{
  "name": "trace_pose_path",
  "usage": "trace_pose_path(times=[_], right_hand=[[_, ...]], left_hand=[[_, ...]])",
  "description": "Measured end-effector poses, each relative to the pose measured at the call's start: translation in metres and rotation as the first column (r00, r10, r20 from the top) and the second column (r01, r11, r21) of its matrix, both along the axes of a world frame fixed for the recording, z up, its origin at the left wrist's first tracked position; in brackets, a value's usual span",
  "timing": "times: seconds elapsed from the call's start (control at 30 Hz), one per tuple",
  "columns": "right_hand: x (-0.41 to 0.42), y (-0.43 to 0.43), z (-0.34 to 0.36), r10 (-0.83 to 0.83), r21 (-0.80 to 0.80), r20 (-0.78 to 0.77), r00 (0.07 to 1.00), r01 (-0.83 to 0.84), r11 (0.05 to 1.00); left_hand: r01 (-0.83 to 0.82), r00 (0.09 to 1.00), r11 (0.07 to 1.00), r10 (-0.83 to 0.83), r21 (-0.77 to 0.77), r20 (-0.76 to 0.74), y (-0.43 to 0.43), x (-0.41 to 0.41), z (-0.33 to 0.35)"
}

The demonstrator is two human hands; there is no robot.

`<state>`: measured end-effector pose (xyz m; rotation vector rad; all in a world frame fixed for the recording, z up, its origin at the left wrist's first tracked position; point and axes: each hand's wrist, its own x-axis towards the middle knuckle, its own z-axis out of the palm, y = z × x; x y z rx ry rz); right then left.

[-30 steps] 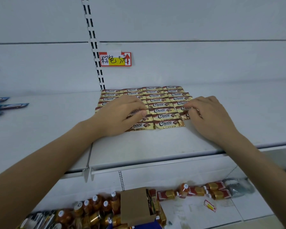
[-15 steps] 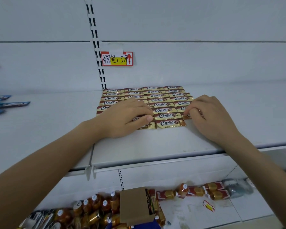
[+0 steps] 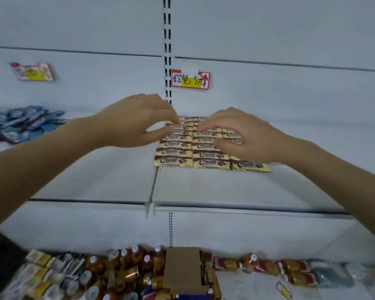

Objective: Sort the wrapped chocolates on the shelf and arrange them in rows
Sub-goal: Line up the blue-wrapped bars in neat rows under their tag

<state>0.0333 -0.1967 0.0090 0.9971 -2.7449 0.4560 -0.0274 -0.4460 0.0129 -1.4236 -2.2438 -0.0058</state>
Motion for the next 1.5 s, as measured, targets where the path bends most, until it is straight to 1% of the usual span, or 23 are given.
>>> trace_pose_path(times=[0.1, 0.3, 0.37, 0.43, 0.53, 0.6, 0.73, 0.8, 0.87, 0.97, 1.03, 1.13, 1.2, 1.27, 1.37, 1.43, 1.5], right_hand=[[-0.013, -0.042, 0.004, 0.082, 0.057, 0.0, 0.997, -0.082, 0.995], [-0.044, -0.145, 0.01, 0.23, 0.169, -0.056, 0.972, -0.217, 0.961], [-0.06, -0.182, 0.009, 0.245, 0.185, -0.071, 0.967, -0.228, 0.956], [-0.078, -0.218, 0.004, 0.227, 0.193, -0.068, 0.972, -0.21, 0.958], [-0.112, -0.267, -0.003, 0.132, 0.175, 0.013, 0.991, -0.132, 0.976], [-0.132, -0.298, -0.007, 0.075, 0.158, 0.071, 0.995, -0.085, 0.984], [-0.163, -0.349, -0.012, -0.044, 0.074, 0.151, 0.988, 0.033, 0.997], [-0.174, -0.369, -0.016, -0.088, 0.048, 0.198, 0.976, 0.08, 0.996], [-0.182, -0.389, -0.019, -0.127, 0.061, 0.241, 0.962, 0.116, 0.991], [-0.189, -0.412, -0.025, -0.168, 0.132, 0.275, 0.947, 0.136, 0.982], [-0.187, -0.418, -0.029, -0.168, 0.141, 0.257, 0.952, 0.135, 0.981], [-0.179, -0.416, -0.026, -0.182, 0.108, 0.319, 0.93, 0.155, 0.982], [-0.172, -0.414, -0.021, -0.207, 0.127, 0.358, 0.91, 0.172, 0.977], [-0.162, -0.411, -0.017, -0.225, 0.155, 0.377, 0.899, 0.178, 0.972], [-0.148, -0.405, -0.008, -0.232, 0.182, 0.414, 0.88, 0.17, 0.969], [-0.142, -0.399, 0.0, -0.234, 0.217, 0.443, 0.865, 0.149, 0.965], [-0.141, -0.396, 0.004, -0.243, 0.239, 0.465, 0.851, 0.144, 0.96]], left_hand=[[-0.088, 0.995, 0.995, 0.087, -0.037, -0.05, -0.049, 0.001, 0.007], [-0.267, 0.962, 0.963, 0.266, -0.021, -0.066, -0.161, -0.012, 0.021], [-0.342, 0.939, 0.939, 0.342, -0.02, -0.027, -0.2, -0.025, 0.022], [-0.404, 0.913, 0.913, 0.406, -0.054, 0.036, -0.237, -0.045, 0.02], [-0.44, 0.88, 0.892, 0.452, -0.107, 0.147, -0.291, -0.08, 0.009], [-0.41, 0.866, 0.906, 0.424, -0.109, 0.264, -0.318, -0.097, -0.002], [-0.332, 0.818, 0.942, 0.317, -0.055, 0.48, -0.352, -0.131, -0.021], [-0.315, 0.78, 0.946, 0.304, -0.075, 0.547, -0.356, -0.144, -0.029], [-0.286, 0.762, 0.955, 0.279, -0.082, 0.584, -0.355, -0.15, -0.036], [-0.198, 0.726, 0.979, 0.172, -0.037, 0.666, -0.357, -0.156, -0.047], [-0.203, 0.715, 0.978, 0.185, -0.053, 0.674, -0.36, -0.16, -0.053], [-0.208, 0.737, 0.973, 0.22, -0.095, 0.639, -0.36, -0.155, -0.057], [-0.194, 0.709, 0.972, 0.232, -0.132, 0.666, -0.358, -0.142, -0.054], [-0.185, 0.679, 0.974, 0.224, -0.132, 0.7, -0.358, -0.129, -0.051], [-0.151, 0.624, 0.985, 0.162, -0.085, 0.765, -0.355, -0.115, -0.043], [-0.134, 0.59, 0.991, 0.1, -0.024, 0.801, -0.353, -0.109, -0.037], [-0.169, 0.574, 0.985, 0.079, 0.024, 0.815, -0.354, -0.107, -0.034]])
